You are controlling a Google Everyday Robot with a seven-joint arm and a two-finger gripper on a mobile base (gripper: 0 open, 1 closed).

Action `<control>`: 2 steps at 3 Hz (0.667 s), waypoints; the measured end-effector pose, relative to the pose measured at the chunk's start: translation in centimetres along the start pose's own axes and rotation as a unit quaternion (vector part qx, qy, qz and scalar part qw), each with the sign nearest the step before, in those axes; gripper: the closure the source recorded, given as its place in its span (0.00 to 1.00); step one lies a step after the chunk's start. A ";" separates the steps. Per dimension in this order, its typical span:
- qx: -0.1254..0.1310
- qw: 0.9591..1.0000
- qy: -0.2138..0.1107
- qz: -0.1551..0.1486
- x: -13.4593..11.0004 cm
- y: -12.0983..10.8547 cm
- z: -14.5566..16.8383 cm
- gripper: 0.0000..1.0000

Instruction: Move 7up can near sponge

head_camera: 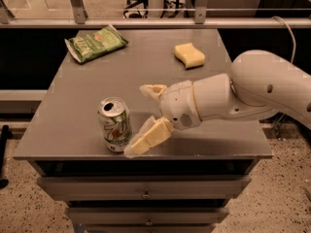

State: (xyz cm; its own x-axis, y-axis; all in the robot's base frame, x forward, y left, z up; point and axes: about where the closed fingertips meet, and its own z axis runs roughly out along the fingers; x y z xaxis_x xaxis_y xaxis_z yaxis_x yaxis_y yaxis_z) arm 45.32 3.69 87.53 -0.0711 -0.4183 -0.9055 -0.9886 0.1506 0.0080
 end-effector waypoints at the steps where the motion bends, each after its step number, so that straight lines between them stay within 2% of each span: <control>1: -0.008 0.999 -0.042 0.000 -0.6 0.3 2.2 0.00; 2: -0.007 0.997 -0.079 -0.001 -1.3 0.4 4.3 0.12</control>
Offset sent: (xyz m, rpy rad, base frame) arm 0.0104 0.0693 -0.0094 0.2560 -0.0381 -0.0078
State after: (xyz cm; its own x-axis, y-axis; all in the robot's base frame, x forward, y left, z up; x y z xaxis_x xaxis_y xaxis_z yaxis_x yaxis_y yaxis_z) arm 45.58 8.12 86.93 -0.0485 -0.2719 -0.9611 -0.9905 0.1370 0.0112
